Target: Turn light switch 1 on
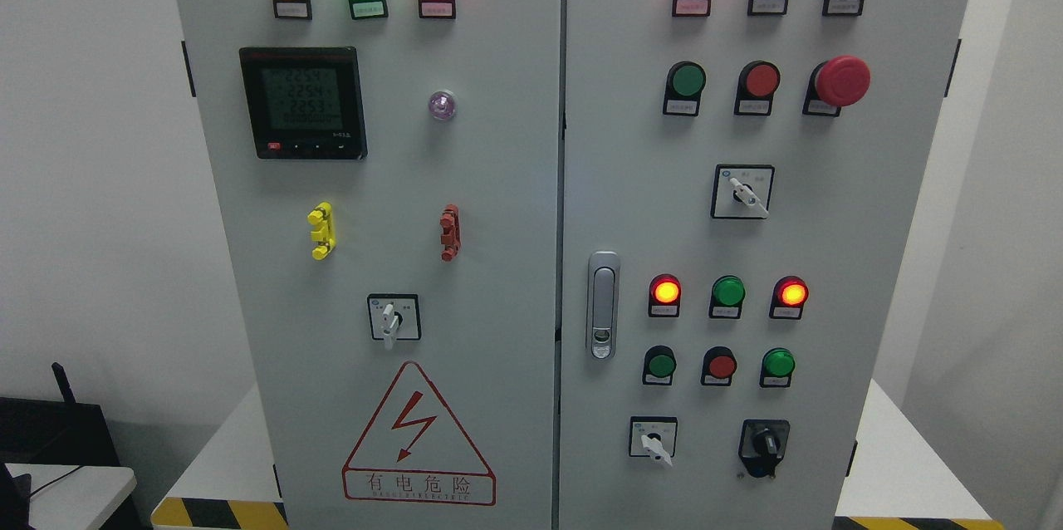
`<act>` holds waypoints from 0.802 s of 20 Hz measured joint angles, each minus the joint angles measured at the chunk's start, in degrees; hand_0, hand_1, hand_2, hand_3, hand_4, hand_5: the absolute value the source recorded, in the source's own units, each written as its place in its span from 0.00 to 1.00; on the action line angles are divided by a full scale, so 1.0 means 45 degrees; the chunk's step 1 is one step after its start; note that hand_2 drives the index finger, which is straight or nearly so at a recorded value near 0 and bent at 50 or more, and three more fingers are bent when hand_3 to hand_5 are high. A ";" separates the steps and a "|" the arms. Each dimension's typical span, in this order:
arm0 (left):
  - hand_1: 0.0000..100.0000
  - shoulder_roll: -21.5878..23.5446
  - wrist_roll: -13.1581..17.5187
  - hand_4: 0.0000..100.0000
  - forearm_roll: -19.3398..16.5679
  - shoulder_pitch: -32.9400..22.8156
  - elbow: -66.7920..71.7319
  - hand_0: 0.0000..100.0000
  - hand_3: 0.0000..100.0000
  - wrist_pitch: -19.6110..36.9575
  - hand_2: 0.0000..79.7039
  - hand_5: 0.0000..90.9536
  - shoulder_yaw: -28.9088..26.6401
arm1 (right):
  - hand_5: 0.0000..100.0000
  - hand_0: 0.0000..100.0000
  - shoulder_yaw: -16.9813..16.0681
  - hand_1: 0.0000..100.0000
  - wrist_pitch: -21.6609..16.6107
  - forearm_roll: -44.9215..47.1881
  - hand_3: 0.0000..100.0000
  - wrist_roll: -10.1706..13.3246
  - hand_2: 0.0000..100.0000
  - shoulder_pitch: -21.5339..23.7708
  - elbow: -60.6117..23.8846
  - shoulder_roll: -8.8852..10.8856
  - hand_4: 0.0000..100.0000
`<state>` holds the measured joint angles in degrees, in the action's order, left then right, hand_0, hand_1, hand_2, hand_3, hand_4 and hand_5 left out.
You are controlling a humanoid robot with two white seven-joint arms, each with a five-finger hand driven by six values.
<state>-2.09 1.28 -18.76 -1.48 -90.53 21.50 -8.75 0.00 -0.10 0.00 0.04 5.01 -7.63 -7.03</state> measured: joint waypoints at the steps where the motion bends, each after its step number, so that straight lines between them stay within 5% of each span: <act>1: 0.40 -0.0047 -0.0279 0.79 -0.0096 0.0052 -0.0065 0.00 0.67 -0.0189 0.45 0.83 0.0172 | 0.00 0.12 0.0000 0.39 0.0000 0.0000 0.00 0.0000 0.00 0.0000 0.0000 0.0000 0.00; 7: 0.47 -0.0259 -0.2358 0.79 -0.1027 0.0230 -0.0417 0.00 0.68 -0.1986 0.46 0.83 0.1053 | 0.00 0.12 0.0000 0.39 0.0000 0.0000 0.00 0.0000 0.00 0.0000 -0.0002 0.0000 0.00; 16: 0.55 -0.0492 -0.4522 0.81 -0.1489 0.1263 -0.0922 0.01 0.70 -0.4608 0.49 0.88 0.2478 | 0.00 0.12 0.0000 0.39 0.0000 0.0000 0.00 0.0000 0.00 0.0000 -0.0003 0.0000 0.00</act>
<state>-4.30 -19.07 -25.46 4.20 -94.68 0.77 2.40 0.00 -0.10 0.00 0.04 5.01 -7.64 -7.03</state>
